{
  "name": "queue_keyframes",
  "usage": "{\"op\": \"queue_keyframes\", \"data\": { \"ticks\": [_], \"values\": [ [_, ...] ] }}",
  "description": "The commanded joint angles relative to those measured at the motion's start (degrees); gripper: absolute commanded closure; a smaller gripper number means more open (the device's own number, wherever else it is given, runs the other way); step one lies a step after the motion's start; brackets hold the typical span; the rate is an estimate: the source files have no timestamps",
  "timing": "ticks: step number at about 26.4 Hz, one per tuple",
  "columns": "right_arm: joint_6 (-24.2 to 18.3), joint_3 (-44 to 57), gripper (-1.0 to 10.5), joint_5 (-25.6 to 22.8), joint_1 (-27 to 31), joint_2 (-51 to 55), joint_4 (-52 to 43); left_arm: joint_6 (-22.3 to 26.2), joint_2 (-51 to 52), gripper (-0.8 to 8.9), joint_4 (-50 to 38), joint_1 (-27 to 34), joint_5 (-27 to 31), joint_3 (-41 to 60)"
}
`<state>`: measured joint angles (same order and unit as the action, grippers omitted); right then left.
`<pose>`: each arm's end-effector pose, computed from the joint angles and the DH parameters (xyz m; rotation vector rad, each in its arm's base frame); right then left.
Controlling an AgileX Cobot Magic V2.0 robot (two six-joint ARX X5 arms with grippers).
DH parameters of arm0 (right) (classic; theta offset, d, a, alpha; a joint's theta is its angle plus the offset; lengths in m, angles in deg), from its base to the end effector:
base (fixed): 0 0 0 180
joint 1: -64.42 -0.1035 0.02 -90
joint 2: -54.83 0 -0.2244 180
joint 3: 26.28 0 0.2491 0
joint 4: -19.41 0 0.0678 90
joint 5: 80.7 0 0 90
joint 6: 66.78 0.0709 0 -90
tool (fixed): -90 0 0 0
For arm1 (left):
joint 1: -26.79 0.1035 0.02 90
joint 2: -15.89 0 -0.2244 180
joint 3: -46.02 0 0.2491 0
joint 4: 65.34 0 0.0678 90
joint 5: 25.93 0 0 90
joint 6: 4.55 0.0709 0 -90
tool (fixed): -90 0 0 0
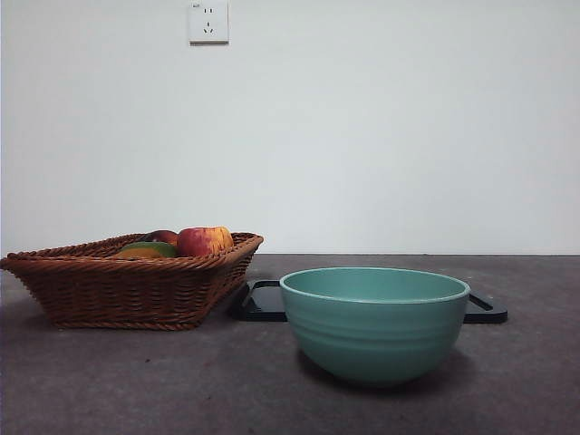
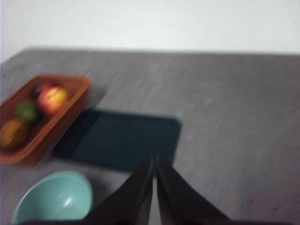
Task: Pick up the wifruite, put it on the bowl, pick up the plate, put it on desk
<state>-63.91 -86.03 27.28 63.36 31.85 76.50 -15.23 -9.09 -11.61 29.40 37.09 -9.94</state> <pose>0.1393 0.0245 0.2933 0.1015 0.3606 0.3200 0.1523 -0.0253 0.2758 -0.2835 0.4254 -0.3830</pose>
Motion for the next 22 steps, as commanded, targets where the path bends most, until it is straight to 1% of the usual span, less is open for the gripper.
{"op": "queue_keyframes", "data": {
  "ticks": [1,3,6,8,11,14,16,20,21,22],
  "values": [
    [-3.85,-4.24,9.4,4.9,0.0,-4.48,4.09,5.35,-3.63,8.03,2.27,-0.09,-3.19,-3.17],
    [-5.07,-6.82,9.4,8.24,-0.13,-7.54,7.32,7.17,-6.49,8.03,4.87,-0.52,-5.64,-5.2],
    [-6.93,-9.38,9.4,11.52,-1.11,-11.34,10.64,9.01,-10.19,8.03,8.85,-1.9,-8.0,-8.02],
    [-7.76,-10.27,9.4,12.87,-2.05,-13.22,11.85,10.29,-11.98,8.03,11.1,-3.13,-9.07,-9.42],
    [-8.61,-10.97,9.4,16.66,-5.68,-16.39,13.77,11.93,-14.86,8.03,15.06,-7.13,-11.69,-11.61],
    [-9.46,-10.97,9.4,17.16,-10.01,-18.23,15.47,12.72,-15.96,8.03,16.28,-10.25,-12.04,-11.65],
    [-9.6,-10.97,9.4,17.07,-12.35,-19.08,15.85,12.83,-16.22,8.04,16.59,-11.28,-12.04,-11.65],
    [-9.46,-10.97,9.4,17.03,-14.27,-19.67,15.74,12.81,-16.2,8.03,16.33,-11.63,-12.04,-11.65],
    [-9.25,-10.97,9.4,16.96,-14.25,-19.65,15.74,12.79,-16.22,7.83,16.33,-11.63,-12.02,-11.65],
    [-9.14,-10.97,9.2,16.96,-14.25,-19.65,15.74,12.79,-16.22,7.29,16.31,-11.63,-12.02,-11.65]
  ]
}}
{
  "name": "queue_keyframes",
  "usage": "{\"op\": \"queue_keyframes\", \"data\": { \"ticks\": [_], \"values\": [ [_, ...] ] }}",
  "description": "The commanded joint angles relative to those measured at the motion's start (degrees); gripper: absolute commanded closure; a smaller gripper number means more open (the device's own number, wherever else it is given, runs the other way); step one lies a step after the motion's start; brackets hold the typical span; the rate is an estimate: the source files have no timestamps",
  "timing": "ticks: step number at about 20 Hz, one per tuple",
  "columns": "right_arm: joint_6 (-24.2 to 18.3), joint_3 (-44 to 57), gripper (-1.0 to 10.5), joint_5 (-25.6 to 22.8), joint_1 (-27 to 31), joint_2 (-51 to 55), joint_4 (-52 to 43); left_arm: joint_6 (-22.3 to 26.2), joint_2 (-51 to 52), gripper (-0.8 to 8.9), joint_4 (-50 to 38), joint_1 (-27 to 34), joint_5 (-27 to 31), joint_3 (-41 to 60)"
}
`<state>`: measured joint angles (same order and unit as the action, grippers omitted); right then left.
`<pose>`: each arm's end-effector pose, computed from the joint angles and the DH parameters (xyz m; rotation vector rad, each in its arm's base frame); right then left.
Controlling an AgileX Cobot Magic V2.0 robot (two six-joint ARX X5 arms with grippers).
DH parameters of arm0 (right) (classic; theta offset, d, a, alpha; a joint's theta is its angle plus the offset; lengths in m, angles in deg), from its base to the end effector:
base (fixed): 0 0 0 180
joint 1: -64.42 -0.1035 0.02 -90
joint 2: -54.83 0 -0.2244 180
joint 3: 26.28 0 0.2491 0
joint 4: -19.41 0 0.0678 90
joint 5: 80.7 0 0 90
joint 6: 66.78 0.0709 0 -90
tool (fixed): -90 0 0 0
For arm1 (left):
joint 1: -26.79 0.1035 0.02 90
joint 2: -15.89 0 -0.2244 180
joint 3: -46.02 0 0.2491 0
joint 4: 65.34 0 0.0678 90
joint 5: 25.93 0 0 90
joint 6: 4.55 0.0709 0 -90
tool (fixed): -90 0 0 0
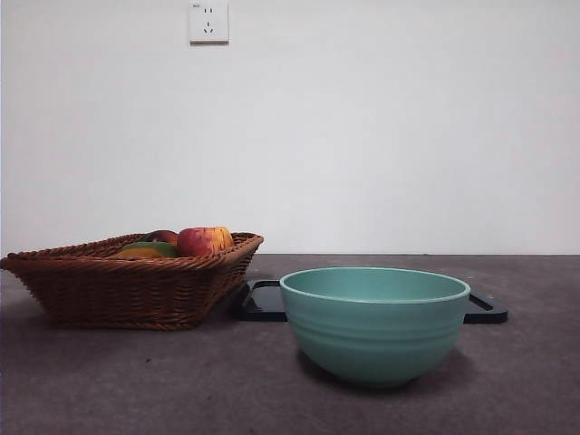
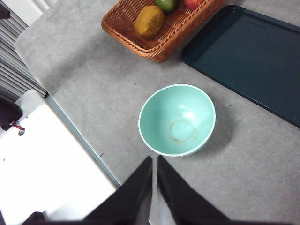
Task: Pick up the wifruite, put it on the bowl, pick up the plate, put it on desk
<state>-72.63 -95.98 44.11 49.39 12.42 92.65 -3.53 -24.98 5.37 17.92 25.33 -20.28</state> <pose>0.1472 0.0814 0.2785 0.0515 0.7707 0.8613 0.1531 -0.0688 0.2698 -0.1935 0.7778 -0.7930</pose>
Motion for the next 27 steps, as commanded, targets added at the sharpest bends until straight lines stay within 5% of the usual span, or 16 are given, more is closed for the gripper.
{"op": "queue_keyframes", "data": {
  "ticks": [1,4,16,27],
  "values": [
    [-0.15,-1.03,8.4,0.11,-0.28,-0.22,-0.42,1.05,-0.33,6.35,-0.66,-0.15,-0.26,-1.31],
    [0.72,-1.03,6.5,-0.07,-0.28,-0.22,-0.44,0.85,-0.33,3.93,-0.79,-0.15,-0.26,-1.31],
    [1.36,-1.03,6.5,-0.28,-0.28,-0.22,-0.5,-4.37,-4.42,4.08,-7.37,-0.57,3.23,-2.32],
    [1.36,-1.03,6.5,-0.28,-0.28,-0.22,-0.52,-6.36,-30.47,4.11,-8.74,-10.19,25.81,-18.93]
  ]
}}
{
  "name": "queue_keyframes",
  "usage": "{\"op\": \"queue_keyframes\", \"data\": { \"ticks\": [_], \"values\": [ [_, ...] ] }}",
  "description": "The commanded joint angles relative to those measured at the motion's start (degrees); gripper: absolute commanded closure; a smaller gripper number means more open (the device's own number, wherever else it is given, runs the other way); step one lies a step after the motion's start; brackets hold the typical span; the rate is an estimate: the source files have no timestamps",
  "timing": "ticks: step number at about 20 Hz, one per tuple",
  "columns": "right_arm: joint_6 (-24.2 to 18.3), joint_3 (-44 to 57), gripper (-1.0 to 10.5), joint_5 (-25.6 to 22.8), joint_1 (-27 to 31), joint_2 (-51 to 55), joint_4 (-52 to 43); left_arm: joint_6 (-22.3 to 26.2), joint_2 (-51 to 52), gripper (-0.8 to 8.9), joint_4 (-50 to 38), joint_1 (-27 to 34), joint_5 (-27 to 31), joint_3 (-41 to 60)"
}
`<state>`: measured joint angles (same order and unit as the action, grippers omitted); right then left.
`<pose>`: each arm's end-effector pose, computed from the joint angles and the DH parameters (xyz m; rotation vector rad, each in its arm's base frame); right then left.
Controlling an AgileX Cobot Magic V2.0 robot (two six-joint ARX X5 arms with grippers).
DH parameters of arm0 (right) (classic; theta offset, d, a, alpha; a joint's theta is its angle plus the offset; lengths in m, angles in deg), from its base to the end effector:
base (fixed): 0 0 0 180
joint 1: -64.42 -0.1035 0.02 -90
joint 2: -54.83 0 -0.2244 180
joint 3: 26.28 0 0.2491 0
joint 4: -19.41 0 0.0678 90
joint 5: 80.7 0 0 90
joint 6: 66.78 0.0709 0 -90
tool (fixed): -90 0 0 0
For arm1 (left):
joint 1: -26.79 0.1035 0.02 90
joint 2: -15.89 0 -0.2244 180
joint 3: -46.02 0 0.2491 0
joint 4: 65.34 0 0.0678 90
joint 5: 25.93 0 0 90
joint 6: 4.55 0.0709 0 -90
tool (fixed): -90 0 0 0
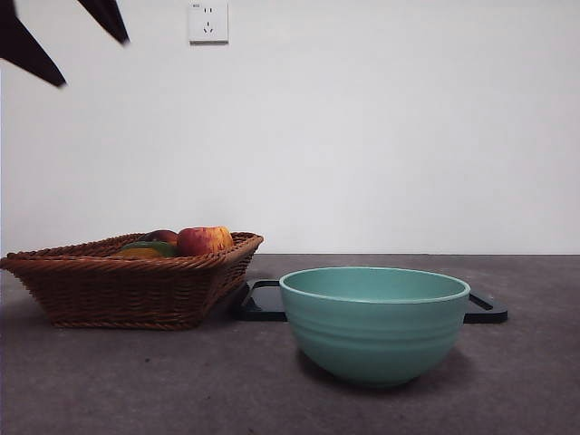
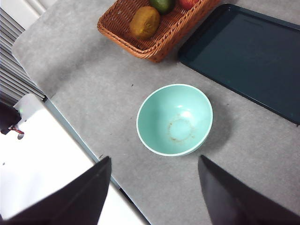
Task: Pick up the wifruite, put it on the bowl, pick up the plate, put it on desk
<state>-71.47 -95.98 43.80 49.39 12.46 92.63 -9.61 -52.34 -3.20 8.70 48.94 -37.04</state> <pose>0.1474 0.0811 0.2785 0.0670 0.7787 0.8486 0.2509 -0.1014 0.2755 -0.0592 0.8600 -0.5087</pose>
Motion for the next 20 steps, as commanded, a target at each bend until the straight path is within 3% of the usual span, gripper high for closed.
{"op": "queue_keyframes", "data": {
  "ticks": [1,8,20],
  "values": [
    [0.2,-1.03,6.5,0.02,-0.28,-0.26,-0.5,-0.28,-5.2,4.1,-0.26,-1.64,4.09,-2.84],
    [0.2,-1.03,6.5,0.02,-0.28,-0.26,-0.52,-0.39,-19.8,4.1,-3.96,-3.23,13.09,-3.56],
    [0.2,-1.03,6.5,0.02,-0.28,-0.26,-0.52,-0.66,-32.3,4.1,-13.49,-3.3,13.9,-3.56]
  ]
}}
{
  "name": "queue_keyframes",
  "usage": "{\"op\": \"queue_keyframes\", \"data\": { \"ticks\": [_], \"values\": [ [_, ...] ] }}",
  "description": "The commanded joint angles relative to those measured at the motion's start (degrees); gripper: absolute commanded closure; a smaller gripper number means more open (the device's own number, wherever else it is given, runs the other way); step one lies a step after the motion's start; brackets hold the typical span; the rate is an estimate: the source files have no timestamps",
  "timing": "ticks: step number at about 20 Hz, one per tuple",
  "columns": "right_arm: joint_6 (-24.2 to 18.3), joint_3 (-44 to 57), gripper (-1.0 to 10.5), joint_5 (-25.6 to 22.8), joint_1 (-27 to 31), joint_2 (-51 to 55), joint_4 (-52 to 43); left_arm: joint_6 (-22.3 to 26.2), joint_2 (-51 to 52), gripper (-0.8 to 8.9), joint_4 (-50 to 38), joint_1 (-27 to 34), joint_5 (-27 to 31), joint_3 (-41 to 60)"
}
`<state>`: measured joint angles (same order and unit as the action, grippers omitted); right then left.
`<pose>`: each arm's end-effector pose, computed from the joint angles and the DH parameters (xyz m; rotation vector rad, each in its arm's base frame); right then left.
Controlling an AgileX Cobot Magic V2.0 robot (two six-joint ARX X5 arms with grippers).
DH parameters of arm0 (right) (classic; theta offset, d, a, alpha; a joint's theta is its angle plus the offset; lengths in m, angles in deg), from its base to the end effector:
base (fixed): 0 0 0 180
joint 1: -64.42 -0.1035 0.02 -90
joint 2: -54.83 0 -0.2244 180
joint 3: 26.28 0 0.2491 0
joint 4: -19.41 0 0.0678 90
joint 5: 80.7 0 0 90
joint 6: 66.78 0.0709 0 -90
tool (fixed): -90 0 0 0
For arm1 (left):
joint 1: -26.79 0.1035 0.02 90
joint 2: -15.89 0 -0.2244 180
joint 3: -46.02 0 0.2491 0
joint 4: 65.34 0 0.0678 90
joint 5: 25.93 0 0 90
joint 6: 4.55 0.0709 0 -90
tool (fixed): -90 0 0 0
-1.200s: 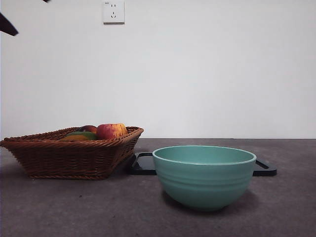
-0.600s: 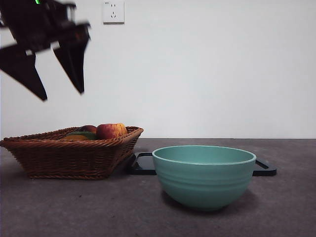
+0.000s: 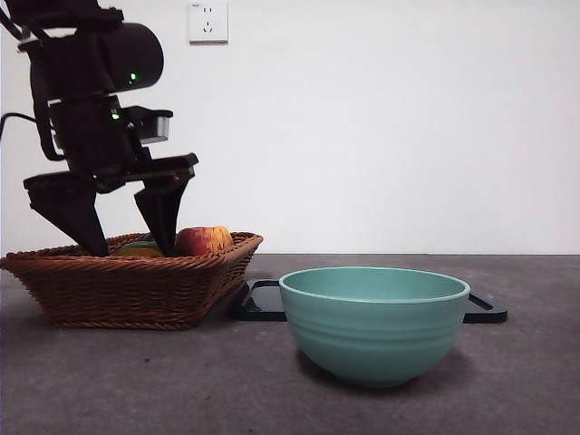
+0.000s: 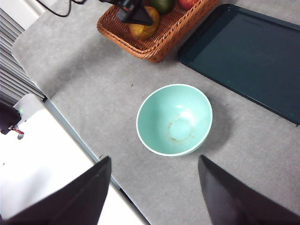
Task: Pick up the wifruite, put it on the bowl, pick up the plate, put it on desk
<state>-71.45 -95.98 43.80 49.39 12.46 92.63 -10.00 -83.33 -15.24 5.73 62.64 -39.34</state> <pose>0.1474 0.0811 0.2785 0.0673 0.7789 0.8485 0.3341 -0.1305 0.1407 0.1072 1.1205 -0.2973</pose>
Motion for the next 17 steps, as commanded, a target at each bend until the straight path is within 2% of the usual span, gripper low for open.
{"op": "queue_keyframes", "data": {
  "ticks": [1,10,15,17],
  "values": [
    [0.17,-1.03,6.5,0.02,-0.28,-0.26,-0.52,-0.7,-1.62,4.1,-2.23,-0.33,0.2,-1.27],
    [0.17,-1.03,6.5,0.02,-0.28,-0.26,-0.52,-1.73,-4.66,4.31,-3.69,-0.35,0.24,-1.27],
    [0.17,-1.03,6.5,0.02,-0.28,-0.24,-0.5,-1.75,-4.63,6.37,-4.5,-0.33,0.24,-1.27],
    [0.15,-1.03,6.5,0.02,-0.28,-0.26,-0.5,-1.75,-4.63,6.86,-4.33,-0.33,0.24,-1.27]
  ]
}}
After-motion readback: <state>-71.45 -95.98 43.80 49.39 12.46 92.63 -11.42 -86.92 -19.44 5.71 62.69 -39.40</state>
